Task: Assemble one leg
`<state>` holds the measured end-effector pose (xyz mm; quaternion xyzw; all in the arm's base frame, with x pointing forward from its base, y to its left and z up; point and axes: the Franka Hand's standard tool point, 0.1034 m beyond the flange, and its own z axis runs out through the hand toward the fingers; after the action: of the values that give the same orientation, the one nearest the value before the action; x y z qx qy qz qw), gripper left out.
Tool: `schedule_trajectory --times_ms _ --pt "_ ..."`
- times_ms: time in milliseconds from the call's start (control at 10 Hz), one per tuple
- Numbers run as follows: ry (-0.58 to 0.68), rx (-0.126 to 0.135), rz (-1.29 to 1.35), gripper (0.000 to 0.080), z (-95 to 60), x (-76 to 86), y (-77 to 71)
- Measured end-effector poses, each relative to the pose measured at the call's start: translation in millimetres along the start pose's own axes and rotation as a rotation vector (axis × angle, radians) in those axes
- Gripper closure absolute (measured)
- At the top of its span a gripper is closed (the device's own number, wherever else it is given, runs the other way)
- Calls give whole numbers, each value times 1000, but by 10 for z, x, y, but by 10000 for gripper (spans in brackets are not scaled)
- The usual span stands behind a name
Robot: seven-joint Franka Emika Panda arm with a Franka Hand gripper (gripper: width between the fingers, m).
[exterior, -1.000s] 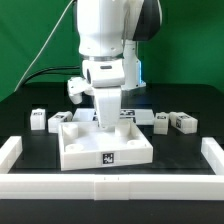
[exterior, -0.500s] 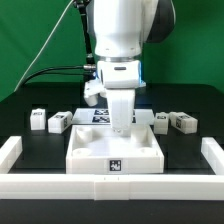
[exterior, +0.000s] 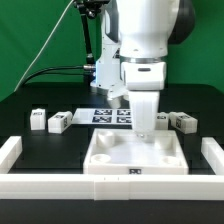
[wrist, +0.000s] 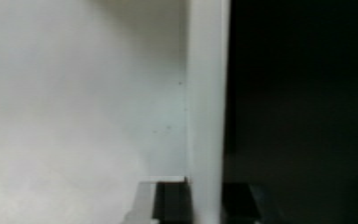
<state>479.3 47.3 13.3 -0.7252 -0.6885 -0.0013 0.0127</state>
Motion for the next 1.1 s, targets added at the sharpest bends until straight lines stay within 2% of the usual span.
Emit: schedule_trajectory --times_ms 200,400,600,1000,1100 --pt "5 -13 -11 735 0 153 98" --pt "9 -22 -42 735 4 277 100" --pt "9 -19 -66 735 2 324 128" --pt "8 -13 -64 735 5 320 125" --pt "8 -13 -63 549 5 317 124"
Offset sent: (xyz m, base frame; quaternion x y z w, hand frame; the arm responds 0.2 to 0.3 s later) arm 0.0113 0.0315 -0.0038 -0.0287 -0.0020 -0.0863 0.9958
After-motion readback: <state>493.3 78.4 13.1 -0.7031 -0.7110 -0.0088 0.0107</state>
